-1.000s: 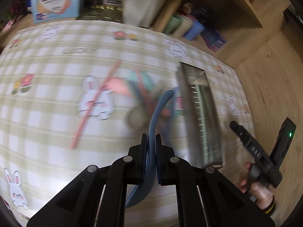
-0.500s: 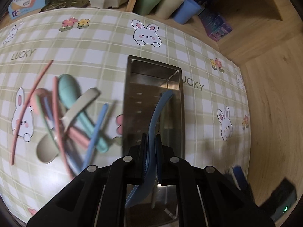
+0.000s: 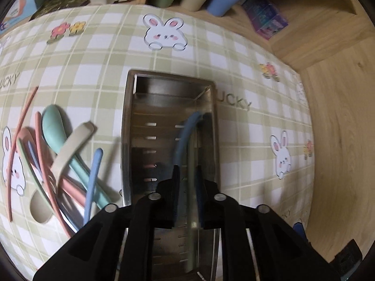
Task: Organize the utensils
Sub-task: 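Carry the blue spoon into the steel tray and open the left tool, then grasp a pink chopstick from the utensil pile with the right tool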
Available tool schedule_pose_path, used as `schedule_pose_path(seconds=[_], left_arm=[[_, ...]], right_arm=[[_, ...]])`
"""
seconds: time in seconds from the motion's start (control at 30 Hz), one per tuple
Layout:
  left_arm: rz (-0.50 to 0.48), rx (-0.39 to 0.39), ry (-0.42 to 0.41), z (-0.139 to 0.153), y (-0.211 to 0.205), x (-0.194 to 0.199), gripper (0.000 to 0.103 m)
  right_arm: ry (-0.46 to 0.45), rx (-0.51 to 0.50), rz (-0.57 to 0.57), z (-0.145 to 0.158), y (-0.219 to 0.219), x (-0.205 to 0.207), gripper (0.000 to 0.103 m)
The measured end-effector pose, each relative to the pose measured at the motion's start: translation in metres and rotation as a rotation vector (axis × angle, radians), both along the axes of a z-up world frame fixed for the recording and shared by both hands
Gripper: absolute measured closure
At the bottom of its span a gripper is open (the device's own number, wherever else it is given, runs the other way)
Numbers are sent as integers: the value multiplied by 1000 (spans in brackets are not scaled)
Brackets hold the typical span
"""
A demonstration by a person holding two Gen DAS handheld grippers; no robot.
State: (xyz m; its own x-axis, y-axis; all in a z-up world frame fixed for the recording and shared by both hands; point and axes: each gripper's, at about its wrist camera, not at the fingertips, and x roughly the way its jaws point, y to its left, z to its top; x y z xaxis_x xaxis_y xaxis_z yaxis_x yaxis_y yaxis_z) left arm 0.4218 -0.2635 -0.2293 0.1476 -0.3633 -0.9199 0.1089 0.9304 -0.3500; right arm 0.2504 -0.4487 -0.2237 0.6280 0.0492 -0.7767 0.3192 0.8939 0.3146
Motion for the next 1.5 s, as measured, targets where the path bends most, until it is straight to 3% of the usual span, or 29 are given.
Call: schedule_pose_path(seconds=[0.1,0.23,0.43,0.67,0.97,1.0,1.07,1.27,1.5], left_arm=[[-42,-23,-40,17,7,-3,84],[-95,-50,-140,46,31,-13,73],[-145,2,-301,74,87,-36,71],[-134,98,-424,76,167,-67,69],[-75,155,-504,65,239,-102,68],[-76,161,-512,63,244,-105,68],[-71,171,-529,59,254,-113,68],[-58,181,-565,50,273,-123,68],[-13,157,-579,42,291,-126,68]], right_arm=[[-1,2,3,4,6,-3,17],[-7,2,18,9,18,-8,17],[-7,3,53,16,43,-11,17],[6,-23,134,22,88,-7,17],[13,-50,285,22,154,6,18],[7,-58,307,23,161,8,21],[6,-99,366,23,181,17,41],[19,-132,493,10,225,49,77],[103,-136,535,-16,256,89,89]])
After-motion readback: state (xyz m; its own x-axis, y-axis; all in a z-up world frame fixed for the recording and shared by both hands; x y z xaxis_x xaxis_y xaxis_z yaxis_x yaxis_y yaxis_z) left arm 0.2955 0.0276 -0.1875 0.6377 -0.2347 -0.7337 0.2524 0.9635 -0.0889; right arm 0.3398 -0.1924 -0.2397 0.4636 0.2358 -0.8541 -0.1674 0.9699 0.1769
